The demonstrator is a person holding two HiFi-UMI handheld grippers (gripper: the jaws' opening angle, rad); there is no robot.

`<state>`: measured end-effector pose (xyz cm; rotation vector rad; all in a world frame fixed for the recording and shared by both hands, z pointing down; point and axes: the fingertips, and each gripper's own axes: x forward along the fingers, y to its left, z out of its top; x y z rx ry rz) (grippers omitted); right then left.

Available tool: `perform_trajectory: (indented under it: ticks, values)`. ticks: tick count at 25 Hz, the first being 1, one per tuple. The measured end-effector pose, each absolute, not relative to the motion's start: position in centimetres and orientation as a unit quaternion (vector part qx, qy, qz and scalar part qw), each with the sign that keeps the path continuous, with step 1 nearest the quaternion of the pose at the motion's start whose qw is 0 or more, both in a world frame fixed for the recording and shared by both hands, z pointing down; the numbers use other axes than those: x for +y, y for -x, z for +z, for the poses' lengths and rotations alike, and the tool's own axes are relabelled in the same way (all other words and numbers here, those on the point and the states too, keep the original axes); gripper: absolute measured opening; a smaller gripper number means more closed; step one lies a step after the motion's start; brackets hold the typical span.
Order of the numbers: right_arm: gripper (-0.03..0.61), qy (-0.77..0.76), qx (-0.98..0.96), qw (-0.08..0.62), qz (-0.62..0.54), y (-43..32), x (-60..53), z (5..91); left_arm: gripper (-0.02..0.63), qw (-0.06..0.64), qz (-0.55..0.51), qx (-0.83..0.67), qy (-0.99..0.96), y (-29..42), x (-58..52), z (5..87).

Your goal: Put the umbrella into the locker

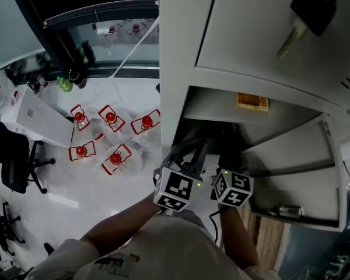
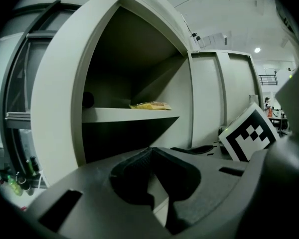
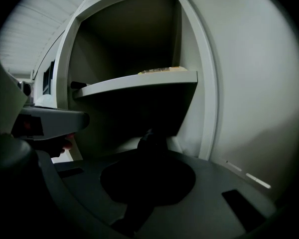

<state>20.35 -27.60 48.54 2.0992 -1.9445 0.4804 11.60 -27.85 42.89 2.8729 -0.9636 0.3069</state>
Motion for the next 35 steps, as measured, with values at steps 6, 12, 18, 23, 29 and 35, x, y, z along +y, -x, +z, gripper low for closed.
perform_trajectory:
  ticks: [6, 12, 18, 23, 29, 35]
  values:
    - [0.014, -0.715, -0.669, 0.124, 0.161, -20.2, -29.4, 48.9, 0.008, 0.052, 0.103, -0.319, -0.941, -11.9, -28.6, 43.9]
    - [0.014, -0.709, -0.674, 0.124, 0.163, -20.0, -31.5, 49.9, 0.008, 0.06, 0.104, -0.319, -0.94, -12.1, -29.4, 44.5]
    - [0.015, -0.706, -0.67, 0.137, 0.184, -20.3, -32.9, 52.0, 0.008, 0.071, 0.109, -0.319, -0.939, -12.3, -29.8, 45.2]
    - [0.017, -0.704, -0.67, 0.136, 0.192, -20.7, -34.1, 52.6, 0.008, 0.075, 0.108, -0.318, -0.939, -12.6, -30.0, 45.4]
    - [0.018, -0.703, -0.672, 0.145, 0.183, -20.9, -35.7, 52.9, 0.008, 0.081, 0.109, -0.32, -0.938, -12.7, -30.4, 45.8]
    - [0.02, -0.7, -0.676, 0.143, 0.182, -21.2, -36.8, 53.1, 0.008, 0.082, 0.113, -0.322, -0.937, -12.7, -30.6, 45.9]
